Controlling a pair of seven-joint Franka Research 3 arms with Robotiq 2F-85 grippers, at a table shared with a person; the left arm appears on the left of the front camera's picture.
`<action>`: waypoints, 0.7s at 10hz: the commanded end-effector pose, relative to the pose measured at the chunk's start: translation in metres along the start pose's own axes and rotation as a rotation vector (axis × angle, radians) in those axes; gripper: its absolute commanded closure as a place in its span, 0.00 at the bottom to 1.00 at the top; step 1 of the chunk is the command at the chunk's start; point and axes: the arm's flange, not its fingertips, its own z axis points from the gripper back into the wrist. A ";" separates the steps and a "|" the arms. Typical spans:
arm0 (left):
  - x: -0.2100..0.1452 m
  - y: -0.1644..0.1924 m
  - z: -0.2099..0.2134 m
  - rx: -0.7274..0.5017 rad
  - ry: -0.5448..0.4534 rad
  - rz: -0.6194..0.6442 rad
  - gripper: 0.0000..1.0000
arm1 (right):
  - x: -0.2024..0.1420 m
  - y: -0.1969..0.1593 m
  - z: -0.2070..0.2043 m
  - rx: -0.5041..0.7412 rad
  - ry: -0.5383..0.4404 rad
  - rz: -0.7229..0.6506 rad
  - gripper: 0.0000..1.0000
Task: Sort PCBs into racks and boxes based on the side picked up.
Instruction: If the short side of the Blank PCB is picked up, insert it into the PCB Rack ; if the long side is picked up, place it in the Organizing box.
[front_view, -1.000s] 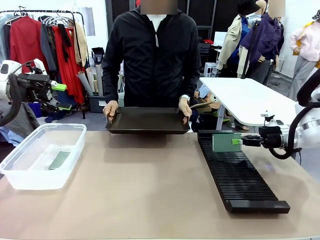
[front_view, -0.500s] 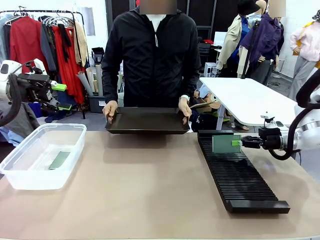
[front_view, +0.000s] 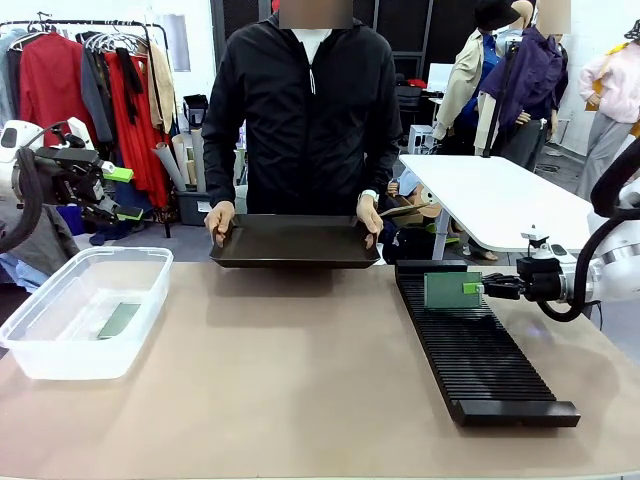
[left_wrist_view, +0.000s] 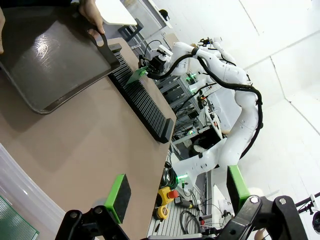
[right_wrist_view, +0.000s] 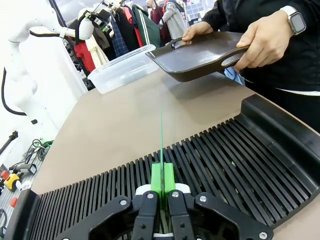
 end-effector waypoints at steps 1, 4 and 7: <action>0.000 -0.002 0.001 -0.003 -0.009 -0.004 0.00 | 0.006 -0.004 -0.002 -0.013 -0.018 0.039 1.00; 0.000 -0.002 0.001 -0.003 -0.009 -0.004 0.00 | 0.003 -0.003 -0.002 -0.016 -0.007 0.036 1.00; 0.000 -0.002 0.001 -0.003 -0.009 -0.004 0.00 | -0.002 -0.003 -0.004 -0.018 0.003 0.039 1.00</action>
